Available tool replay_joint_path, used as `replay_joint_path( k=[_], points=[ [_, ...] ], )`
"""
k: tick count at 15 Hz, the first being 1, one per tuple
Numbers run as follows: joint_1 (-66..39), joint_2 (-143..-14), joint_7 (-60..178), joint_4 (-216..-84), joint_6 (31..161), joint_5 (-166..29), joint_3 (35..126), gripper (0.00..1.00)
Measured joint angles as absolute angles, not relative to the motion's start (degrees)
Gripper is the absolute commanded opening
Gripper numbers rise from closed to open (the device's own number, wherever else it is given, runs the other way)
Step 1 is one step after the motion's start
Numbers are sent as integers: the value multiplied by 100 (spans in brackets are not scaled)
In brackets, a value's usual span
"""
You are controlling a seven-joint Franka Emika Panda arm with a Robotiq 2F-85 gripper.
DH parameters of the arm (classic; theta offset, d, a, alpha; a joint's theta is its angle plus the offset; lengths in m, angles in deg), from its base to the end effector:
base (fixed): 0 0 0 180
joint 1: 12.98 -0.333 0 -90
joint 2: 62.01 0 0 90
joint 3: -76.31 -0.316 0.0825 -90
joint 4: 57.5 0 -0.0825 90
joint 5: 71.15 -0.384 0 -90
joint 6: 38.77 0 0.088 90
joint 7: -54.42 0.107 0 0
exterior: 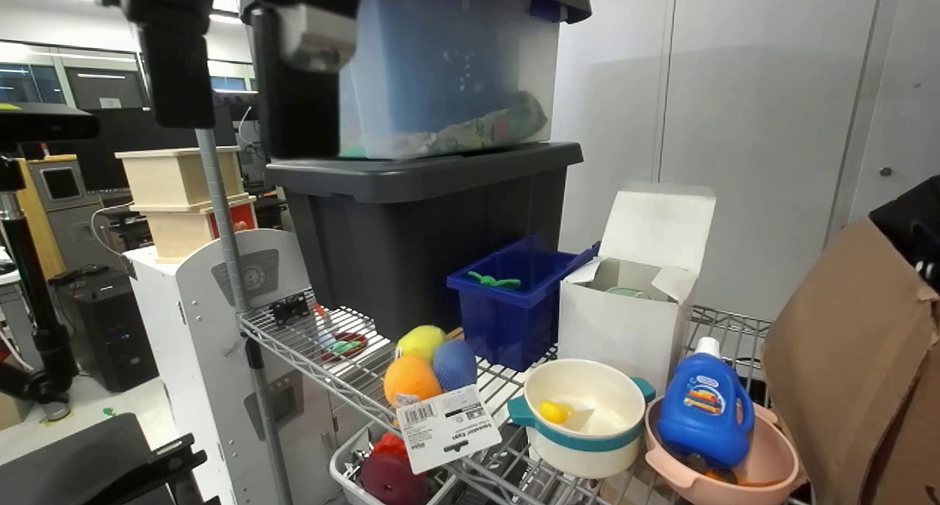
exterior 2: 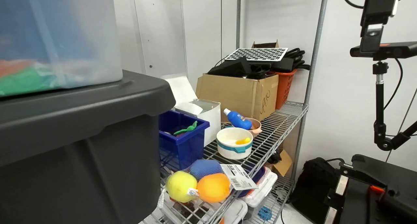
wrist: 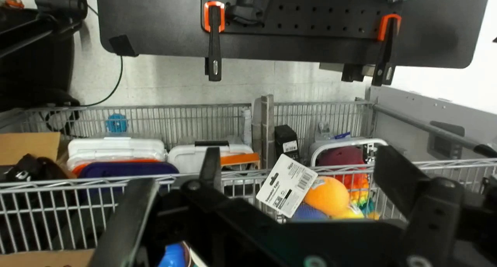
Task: Remove the yellow ball from the white pot and place it inside the blue storage bin
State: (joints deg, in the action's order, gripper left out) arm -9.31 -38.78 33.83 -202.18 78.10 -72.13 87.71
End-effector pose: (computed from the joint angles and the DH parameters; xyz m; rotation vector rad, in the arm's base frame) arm 0.3881 -0.1031 0.4092 -3.0213 -0.1620 0.0843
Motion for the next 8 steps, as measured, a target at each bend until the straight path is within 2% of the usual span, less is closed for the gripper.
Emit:
replay_joint_path(
  k=[8],
  points=[
    [-878,-3564,3622,-21157,10312,-6975,8669,100]
  ],
)
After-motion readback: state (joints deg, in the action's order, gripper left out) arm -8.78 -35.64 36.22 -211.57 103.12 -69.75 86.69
